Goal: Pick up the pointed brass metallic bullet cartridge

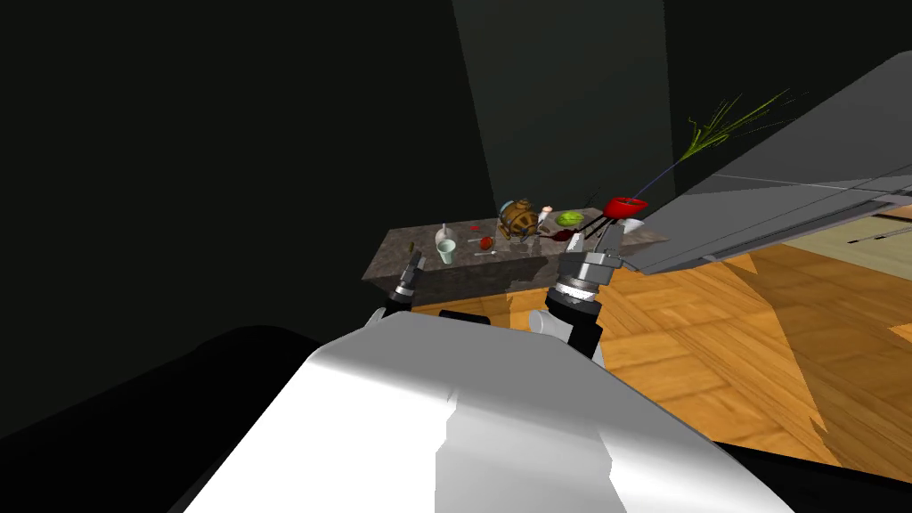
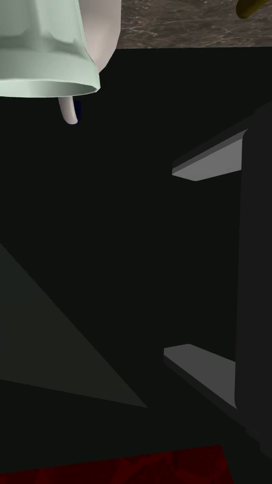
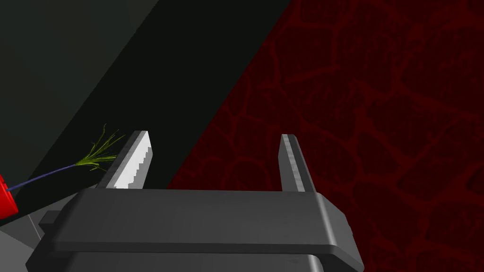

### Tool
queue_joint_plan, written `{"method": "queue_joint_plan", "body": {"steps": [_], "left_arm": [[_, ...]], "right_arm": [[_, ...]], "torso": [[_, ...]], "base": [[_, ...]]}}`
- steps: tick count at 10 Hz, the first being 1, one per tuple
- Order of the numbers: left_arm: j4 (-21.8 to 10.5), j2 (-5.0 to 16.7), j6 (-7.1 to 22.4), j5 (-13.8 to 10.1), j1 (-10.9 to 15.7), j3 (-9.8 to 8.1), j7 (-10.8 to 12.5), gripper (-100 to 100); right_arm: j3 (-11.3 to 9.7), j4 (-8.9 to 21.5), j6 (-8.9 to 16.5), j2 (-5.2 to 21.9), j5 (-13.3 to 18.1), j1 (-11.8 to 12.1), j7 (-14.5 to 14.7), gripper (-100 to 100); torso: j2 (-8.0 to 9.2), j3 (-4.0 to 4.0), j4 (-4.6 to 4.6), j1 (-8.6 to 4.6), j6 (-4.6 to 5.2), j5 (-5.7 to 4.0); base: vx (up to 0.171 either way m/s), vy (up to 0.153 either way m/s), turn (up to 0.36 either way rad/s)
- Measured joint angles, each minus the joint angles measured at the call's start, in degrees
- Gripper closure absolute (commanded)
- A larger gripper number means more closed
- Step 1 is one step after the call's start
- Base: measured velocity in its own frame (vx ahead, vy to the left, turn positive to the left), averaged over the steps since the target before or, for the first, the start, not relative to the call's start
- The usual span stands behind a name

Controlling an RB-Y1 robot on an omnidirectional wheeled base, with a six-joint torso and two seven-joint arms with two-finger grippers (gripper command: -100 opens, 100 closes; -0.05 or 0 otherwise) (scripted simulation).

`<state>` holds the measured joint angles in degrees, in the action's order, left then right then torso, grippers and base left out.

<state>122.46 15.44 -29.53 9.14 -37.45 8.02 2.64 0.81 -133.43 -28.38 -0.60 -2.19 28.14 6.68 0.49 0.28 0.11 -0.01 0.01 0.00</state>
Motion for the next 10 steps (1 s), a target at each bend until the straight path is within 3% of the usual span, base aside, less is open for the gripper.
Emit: {"method": "queue_joint_plan", "body": {"steps": [2, 3, 7, 10], "left_arm": [[-2.54, 2.96, -0.99, 0.08, -0.56, 1.79, 1.98, -100], [-3.43, 4.70, -1.59, 0.26, -1.93, 3.54, 3.43, -100], [-7.61, 10.88, -2.43, -0.10, -2.65, 7.35, 8.06, -100], [-10.27, 14.43, -3.50, 0.02, -4.27, 10.70, 10.53, -100]], "right_arm": [[0.00, 0.00, 0.00, 0.00, 0.00, 0.00, 0.00, 0], [0.00, 0.00, 0.00, 0.00, 0.00, 0.00, 0.00, 0], [0.00, 0.00, 0.00, 0.00, 0.00, 0.01, 0.00, 0], [0.01, 0.00, 0.00, 0.00, 0.00, 0.02, 0.00, 0]], "torso": [[-0.15, -0.08, -0.03, 0.03, 0.01, 0.01], [-0.09, -0.05, -0.02, -0.04, 0.00, -0.01], [-0.30, -0.17, -0.06, 0.04, 0.00, 0.01], [-0.34, -0.18, -0.06, 0.04, -0.04, 0.00]], "base": [[-0.085, -0.024, -0.232], [-0.067, -0.023, -0.059], [-0.042, -0.016, -0.145], [-0.037, -0.023, -0.175]]}}
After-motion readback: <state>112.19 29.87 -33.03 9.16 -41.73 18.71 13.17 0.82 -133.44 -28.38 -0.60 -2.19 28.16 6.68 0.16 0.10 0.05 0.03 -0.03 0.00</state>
